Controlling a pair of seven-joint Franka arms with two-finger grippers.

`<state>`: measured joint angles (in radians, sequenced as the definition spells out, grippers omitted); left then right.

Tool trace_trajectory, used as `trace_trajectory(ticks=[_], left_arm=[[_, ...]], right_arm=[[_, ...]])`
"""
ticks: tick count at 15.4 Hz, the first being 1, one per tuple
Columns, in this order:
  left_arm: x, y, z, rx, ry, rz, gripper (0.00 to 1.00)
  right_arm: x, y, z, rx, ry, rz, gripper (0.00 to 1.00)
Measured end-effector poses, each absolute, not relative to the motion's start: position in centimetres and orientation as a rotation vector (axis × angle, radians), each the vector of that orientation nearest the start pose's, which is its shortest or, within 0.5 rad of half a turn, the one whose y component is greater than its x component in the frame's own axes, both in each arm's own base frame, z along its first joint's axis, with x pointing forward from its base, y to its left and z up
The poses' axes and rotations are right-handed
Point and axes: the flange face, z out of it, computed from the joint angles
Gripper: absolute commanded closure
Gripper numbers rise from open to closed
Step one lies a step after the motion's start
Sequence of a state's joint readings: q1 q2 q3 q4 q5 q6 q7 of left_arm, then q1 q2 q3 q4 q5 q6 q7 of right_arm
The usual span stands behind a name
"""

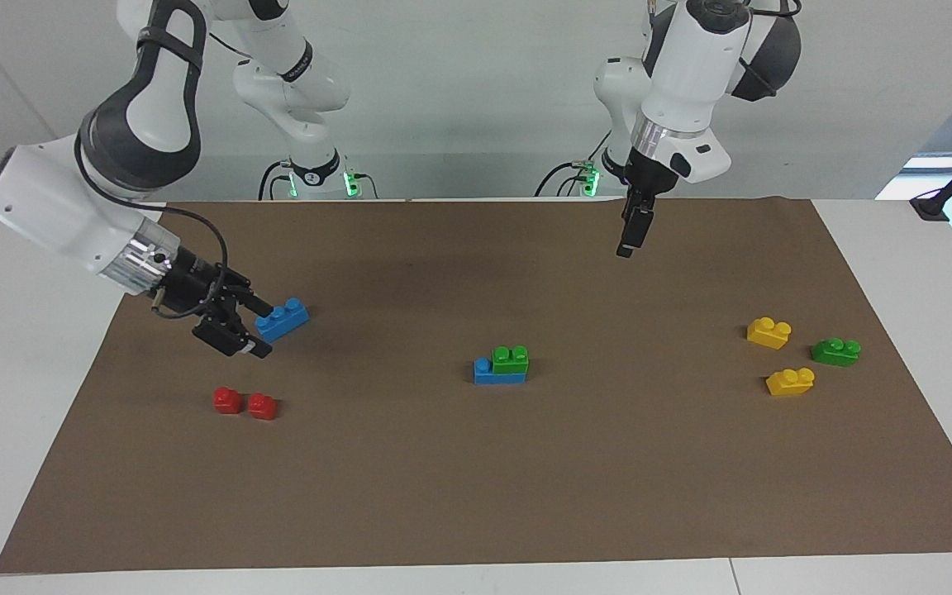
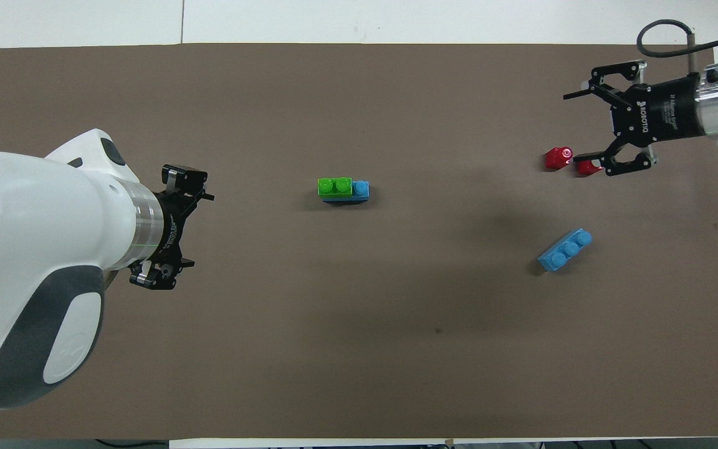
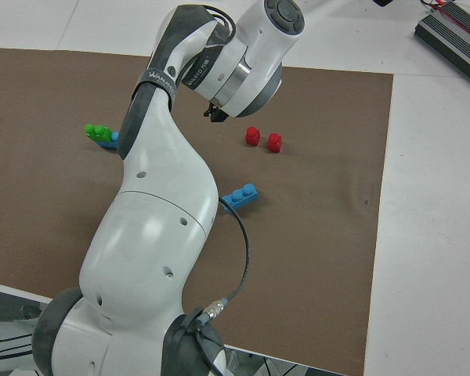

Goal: Remove green block with left arm and hold with right
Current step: 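Move the left gripper and the right gripper toward the green-blue block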

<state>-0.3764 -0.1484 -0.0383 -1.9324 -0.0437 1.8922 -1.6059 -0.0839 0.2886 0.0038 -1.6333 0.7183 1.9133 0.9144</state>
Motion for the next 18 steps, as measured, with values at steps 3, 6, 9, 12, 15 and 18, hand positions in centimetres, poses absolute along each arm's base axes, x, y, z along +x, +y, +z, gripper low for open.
trace_trajectory(ticks=[3, 6, 9, 12, 15, 18], left_arm=[[48.7, -22.4, 54.5, -2.623, -1.913, -0.028, 0.0], [50.0, -24.7, 51.4, -2.558, -1.98, -0.004, 0.0], [51.7, -26.7, 49.6, -2.533, -2.002, 0.01, 0.0], [52.9, -27.7, 48.5, -2.492, -2.041, 0.022, 0.0], [53.7, -28.3, 47.9, -2.461, -2.075, 0.027, 0.0], [55.4, -29.3, 47.1, -2.396, -2.153, 0.034, 0.0]], right_arm=[[67.0, 2.6, 44.1, -1.951, 1.511, 0.41, 0.0], [68.6, 3.5, 43.9, -1.881, 1.58, 0.438, 0.0], [69.5, 5.5, 44.1, -1.833, 1.638, 0.48, 0.0], [69.3, 8.9, 43.7, -1.834, 1.656, 0.529, 0.0], [69.0, 10.1, 43.1, -1.811, 1.706, 0.59, 0.0], [68.8, 11.6, 42.2, -1.816, 1.724, 0.632, 0.0]])
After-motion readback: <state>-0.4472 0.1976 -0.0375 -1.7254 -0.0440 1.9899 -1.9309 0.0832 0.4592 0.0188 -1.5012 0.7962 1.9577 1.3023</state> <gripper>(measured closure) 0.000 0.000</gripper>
